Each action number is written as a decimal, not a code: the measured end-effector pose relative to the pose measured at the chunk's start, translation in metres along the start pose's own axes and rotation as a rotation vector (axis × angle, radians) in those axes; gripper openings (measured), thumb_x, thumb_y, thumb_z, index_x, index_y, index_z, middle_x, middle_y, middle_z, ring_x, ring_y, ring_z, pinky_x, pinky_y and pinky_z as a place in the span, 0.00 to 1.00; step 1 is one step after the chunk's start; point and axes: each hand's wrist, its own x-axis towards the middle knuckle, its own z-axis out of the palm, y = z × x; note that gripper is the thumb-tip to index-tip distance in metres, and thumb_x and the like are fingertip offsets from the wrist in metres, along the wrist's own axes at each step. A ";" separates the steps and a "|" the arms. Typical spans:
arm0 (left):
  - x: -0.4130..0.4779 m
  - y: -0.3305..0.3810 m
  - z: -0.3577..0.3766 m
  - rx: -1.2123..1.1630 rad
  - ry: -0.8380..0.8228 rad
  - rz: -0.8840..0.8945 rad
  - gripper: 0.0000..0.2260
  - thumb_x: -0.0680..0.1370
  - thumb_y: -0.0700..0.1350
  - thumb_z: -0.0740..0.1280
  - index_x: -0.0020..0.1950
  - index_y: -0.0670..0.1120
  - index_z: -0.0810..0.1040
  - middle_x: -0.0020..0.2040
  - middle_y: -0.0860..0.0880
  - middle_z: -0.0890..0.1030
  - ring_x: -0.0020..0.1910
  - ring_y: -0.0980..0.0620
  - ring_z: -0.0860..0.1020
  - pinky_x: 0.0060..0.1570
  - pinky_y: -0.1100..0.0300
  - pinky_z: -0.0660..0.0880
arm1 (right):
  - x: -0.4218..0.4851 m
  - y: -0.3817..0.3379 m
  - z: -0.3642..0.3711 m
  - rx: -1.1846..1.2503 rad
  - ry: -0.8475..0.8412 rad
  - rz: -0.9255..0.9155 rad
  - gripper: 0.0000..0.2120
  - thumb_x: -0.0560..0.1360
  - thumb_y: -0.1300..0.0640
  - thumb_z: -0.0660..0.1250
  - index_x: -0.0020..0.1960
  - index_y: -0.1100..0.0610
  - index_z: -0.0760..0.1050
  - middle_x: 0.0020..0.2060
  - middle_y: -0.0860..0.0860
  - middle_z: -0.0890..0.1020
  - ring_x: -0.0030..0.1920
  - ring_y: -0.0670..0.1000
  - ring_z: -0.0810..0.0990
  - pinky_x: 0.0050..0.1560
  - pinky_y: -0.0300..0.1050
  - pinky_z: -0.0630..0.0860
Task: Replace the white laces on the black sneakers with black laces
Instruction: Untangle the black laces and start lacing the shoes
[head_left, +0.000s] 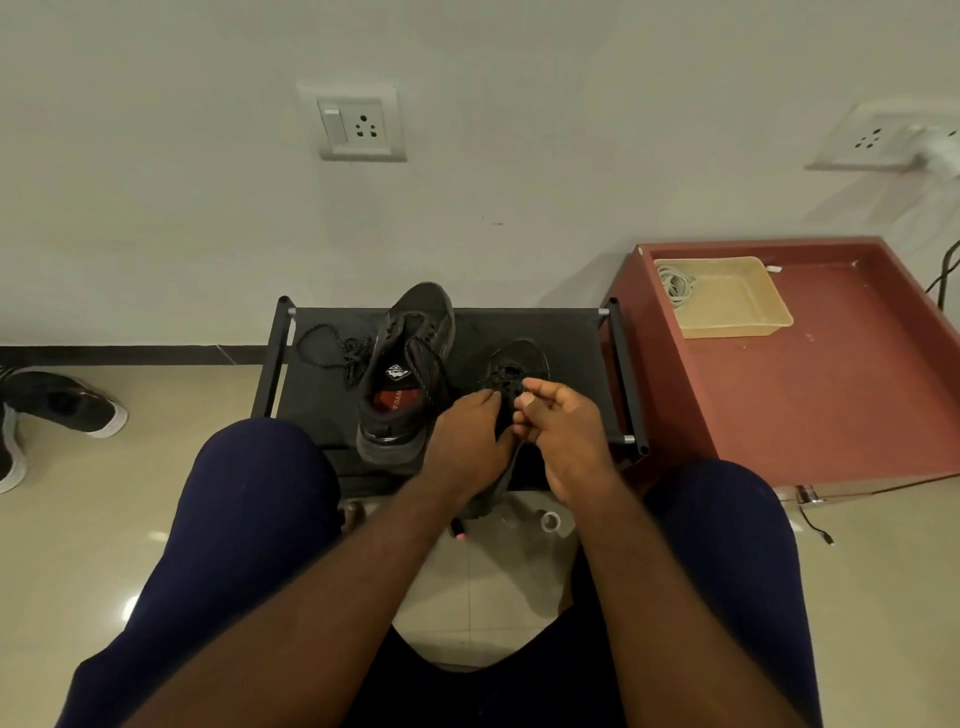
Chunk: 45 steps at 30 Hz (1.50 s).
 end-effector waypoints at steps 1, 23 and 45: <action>-0.001 0.000 0.002 0.041 0.001 0.004 0.18 0.80 0.49 0.64 0.66 0.40 0.74 0.65 0.42 0.76 0.65 0.44 0.73 0.64 0.51 0.69 | -0.002 -0.001 -0.001 -0.084 -0.004 -0.006 0.09 0.80 0.66 0.65 0.59 0.60 0.78 0.42 0.55 0.83 0.39 0.47 0.80 0.41 0.39 0.79; 0.001 -0.003 0.015 -0.037 0.087 -0.210 0.27 0.79 0.56 0.65 0.73 0.43 0.67 0.68 0.45 0.74 0.66 0.45 0.73 0.61 0.51 0.71 | -0.020 -0.030 -0.022 -0.795 0.068 -0.213 0.10 0.81 0.53 0.63 0.42 0.53 0.76 0.37 0.48 0.79 0.38 0.48 0.77 0.38 0.43 0.70; 0.001 -0.014 0.018 -0.250 0.057 -0.217 0.22 0.72 0.56 0.74 0.62 0.47 0.79 0.57 0.47 0.80 0.56 0.48 0.78 0.57 0.50 0.76 | -0.021 -0.028 -0.005 0.022 0.197 -0.166 0.17 0.83 0.52 0.61 0.37 0.57 0.69 0.28 0.52 0.73 0.26 0.48 0.67 0.29 0.46 0.68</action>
